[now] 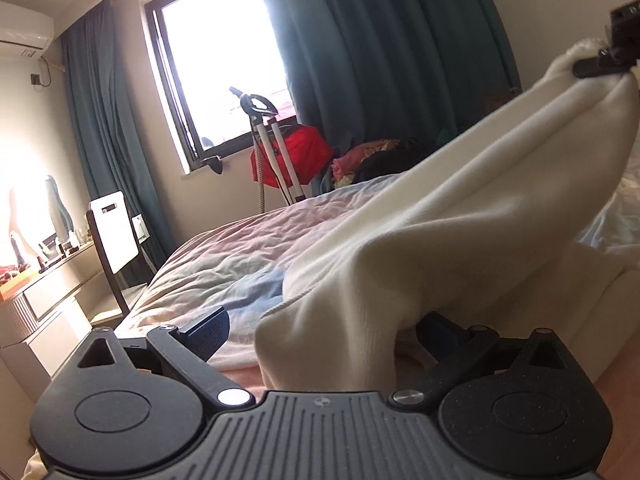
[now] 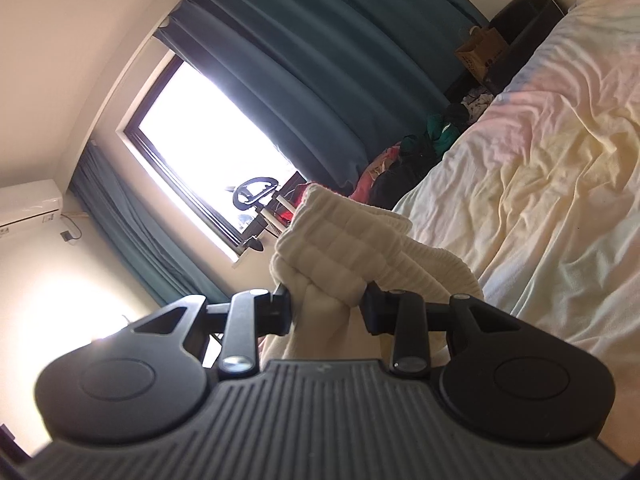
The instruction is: Fold clothes
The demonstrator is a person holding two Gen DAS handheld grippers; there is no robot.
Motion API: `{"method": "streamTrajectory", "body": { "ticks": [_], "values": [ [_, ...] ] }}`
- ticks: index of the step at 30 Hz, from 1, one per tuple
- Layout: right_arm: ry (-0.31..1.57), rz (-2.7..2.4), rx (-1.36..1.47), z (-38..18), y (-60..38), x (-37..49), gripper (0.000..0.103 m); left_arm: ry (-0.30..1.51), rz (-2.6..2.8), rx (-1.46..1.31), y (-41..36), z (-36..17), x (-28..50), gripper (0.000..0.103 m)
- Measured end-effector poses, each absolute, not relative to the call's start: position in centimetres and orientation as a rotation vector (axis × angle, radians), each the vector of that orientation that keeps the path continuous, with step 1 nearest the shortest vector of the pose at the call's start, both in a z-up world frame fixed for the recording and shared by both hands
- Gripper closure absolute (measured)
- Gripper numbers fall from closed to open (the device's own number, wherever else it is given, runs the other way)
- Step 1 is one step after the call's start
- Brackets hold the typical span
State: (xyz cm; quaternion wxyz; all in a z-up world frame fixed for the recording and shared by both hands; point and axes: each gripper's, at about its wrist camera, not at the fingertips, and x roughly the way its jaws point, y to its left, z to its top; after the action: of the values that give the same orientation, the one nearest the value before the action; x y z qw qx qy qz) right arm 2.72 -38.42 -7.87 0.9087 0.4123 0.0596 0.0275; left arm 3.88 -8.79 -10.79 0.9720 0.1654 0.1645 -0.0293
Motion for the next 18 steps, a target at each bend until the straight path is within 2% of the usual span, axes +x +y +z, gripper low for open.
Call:
{"method": "streamTrajectory", "body": {
  "ticks": [6, 12, 18],
  "values": [
    [0.2, 0.016, 0.894, -9.3, -39.0, 3.5, 0.067, 0.418, -0.003, 0.109, -5.3, -9.9, 4.9, 0.0],
    [0.275, -0.054, 0.881, -11.0, -39.2, 4.1, 0.066, 0.482, 0.031, 0.008, -3.7, -9.7, 4.2, 0.0],
    [0.502, -0.187, 0.961, -15.2, -40.0, 4.5, 0.064, 0.624, 0.104, -0.121, -2.0, -11.2, 3.5, 0.0]
  ]
}}
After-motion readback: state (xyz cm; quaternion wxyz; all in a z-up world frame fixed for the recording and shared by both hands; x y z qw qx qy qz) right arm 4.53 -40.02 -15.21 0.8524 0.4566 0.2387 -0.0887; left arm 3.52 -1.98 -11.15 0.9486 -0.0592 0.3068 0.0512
